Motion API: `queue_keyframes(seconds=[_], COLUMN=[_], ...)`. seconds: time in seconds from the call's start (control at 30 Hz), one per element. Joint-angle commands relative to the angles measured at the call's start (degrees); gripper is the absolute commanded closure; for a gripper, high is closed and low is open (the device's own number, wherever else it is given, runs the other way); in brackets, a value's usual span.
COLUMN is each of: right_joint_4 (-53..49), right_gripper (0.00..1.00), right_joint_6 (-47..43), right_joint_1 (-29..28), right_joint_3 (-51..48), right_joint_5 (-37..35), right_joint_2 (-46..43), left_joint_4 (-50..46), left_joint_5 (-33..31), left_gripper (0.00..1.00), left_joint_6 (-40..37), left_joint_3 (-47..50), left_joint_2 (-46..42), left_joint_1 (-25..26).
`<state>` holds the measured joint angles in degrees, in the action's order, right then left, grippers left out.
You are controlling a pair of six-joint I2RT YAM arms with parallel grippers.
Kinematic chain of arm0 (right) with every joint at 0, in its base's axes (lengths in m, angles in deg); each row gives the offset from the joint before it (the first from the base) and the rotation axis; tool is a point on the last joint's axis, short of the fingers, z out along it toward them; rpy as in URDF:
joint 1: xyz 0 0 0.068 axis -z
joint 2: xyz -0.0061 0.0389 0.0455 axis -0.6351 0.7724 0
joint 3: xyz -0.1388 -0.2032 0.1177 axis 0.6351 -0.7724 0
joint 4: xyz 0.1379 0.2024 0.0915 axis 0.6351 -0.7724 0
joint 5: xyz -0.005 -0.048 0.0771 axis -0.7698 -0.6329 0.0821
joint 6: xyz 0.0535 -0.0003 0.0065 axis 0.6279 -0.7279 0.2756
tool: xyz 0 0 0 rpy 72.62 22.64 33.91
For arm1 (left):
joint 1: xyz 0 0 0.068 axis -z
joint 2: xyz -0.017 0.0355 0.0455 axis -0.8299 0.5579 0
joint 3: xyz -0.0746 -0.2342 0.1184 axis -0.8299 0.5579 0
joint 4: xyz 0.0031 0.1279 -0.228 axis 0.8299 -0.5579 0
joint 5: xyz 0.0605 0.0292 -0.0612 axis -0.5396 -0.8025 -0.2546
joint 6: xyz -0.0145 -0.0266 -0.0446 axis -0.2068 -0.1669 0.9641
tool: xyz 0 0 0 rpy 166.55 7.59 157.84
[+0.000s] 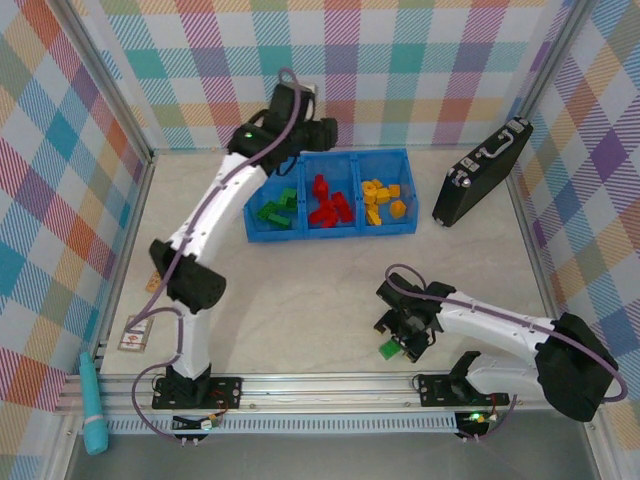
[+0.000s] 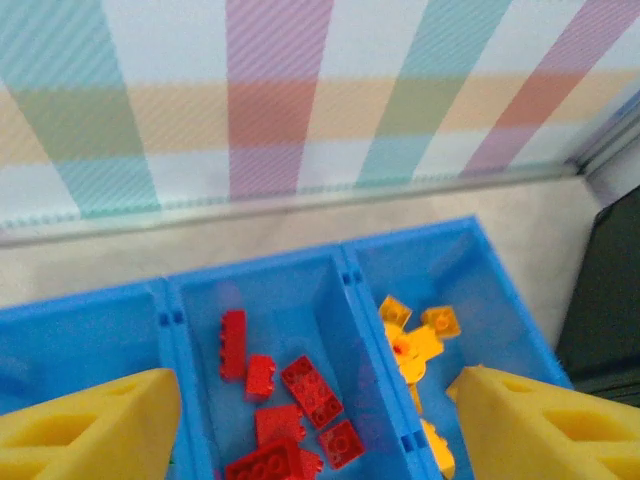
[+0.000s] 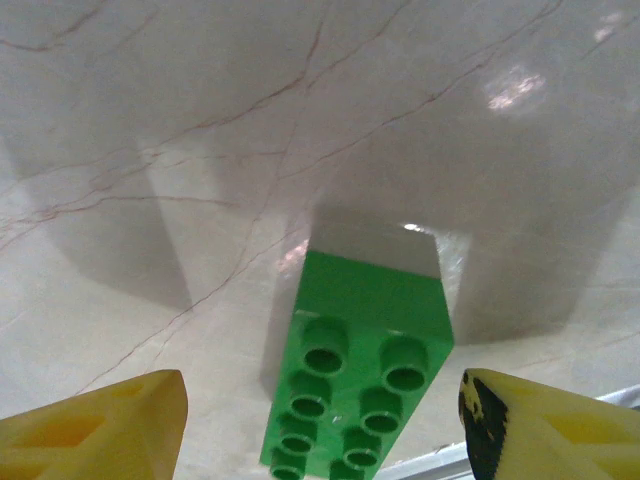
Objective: Sort the legos into containers by color
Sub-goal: Pick up the lego from the bottom-center of the table.
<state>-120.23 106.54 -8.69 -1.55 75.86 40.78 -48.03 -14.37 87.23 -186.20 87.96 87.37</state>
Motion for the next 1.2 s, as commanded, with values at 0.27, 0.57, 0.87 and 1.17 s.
queue_keyframes(seconds=[0.27,0.57,0.87,1.17], right_joint_4=[3.6,4.4,-2.3,-14.2], right_gripper=[0.46,0.62,0.67,0.68], right_joint_6=[-2.4,-6.2,-12.5,-33.6], right_joint_1=[-0.7,-0.8,-0.6,5.1], right_joint_3=[-1.4,-1.1,5.8,24.4], right_joint_5=[-0.8,-1.0,-6.2,-12.6], right_joint_2=[4.7,6.1,7.0,8.3], left_joint_4=[-0.4,-0.4,-2.0,1.4], left_joint_5=[-7.0,-10.2,-9.2,-2.3], left_gripper=[0.14,0.0,0.0,0.0], left_joint_6=[-7.7,-10.0,-12.9,-12.8], left_joint_3=[15.5,29.7,37.3,49.9], left_joint_2=[-19.6,-31.7,-38.0,-47.1], left_joint_1=[-0.8,-2.7,-6.2,-17.4])
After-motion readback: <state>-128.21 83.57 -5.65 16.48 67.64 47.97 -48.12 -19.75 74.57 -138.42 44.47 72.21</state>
